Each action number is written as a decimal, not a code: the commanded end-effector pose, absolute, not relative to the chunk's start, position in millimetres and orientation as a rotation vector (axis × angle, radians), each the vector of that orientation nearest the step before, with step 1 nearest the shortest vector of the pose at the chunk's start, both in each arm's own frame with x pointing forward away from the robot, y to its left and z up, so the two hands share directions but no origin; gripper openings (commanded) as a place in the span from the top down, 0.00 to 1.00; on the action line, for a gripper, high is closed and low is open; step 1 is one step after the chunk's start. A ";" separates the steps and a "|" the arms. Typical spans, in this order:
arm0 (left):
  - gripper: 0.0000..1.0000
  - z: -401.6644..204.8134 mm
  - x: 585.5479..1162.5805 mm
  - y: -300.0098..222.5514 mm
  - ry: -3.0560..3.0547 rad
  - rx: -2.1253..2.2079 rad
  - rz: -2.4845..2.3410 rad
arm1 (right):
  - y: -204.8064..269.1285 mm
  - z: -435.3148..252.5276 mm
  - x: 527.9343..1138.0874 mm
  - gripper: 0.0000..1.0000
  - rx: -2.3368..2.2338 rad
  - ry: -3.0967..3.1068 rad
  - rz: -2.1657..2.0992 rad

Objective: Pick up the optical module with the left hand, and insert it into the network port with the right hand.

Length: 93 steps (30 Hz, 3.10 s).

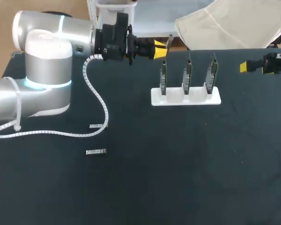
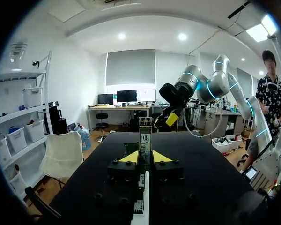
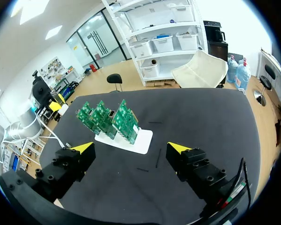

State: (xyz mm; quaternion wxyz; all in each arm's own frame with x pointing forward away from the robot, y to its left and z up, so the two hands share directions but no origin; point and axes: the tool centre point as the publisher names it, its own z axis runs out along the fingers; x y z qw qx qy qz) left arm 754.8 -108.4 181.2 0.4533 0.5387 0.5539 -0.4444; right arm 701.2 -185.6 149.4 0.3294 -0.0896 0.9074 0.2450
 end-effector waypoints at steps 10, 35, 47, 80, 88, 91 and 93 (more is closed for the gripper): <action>1.00 171.2 769.5 -106.7 1.333 1.319 -1.123 | -184.7 150.6 699.8 0.00 -0.230 2.377 0.632; 1.00 159.8 774.2 -110.2 1.369 1.304 -1.151 | -184.7 150.6 699.8 0.00 -0.230 2.377 0.632; 1.00 156.1 772.7 -110.2 1.383 1.281 -1.158 | -184.7 150.6 699.8 0.00 -0.230 2.377 0.632; 1.00 152.3 773.1 -106.8 1.430 1.268 -1.156 | -184.7 150.6 699.8 0.00 -0.230 2.377 0.632; 1.00 152.3 773.1 -106.8 1.430 1.268 -1.156 | -188.8 152.2 702.1 0.00 -0.277 2.358 0.647; 1.00 152.3 773.1 -106.8 1.430 1.268 -1.156 | -192.6 158.1 714.8 0.00 -0.426 2.321 0.694; 1.00 152.3 773.1 -106.8 1.430 1.268 -1.156 | -188.1 164.7 724.4 0.00 -0.524 2.283 0.698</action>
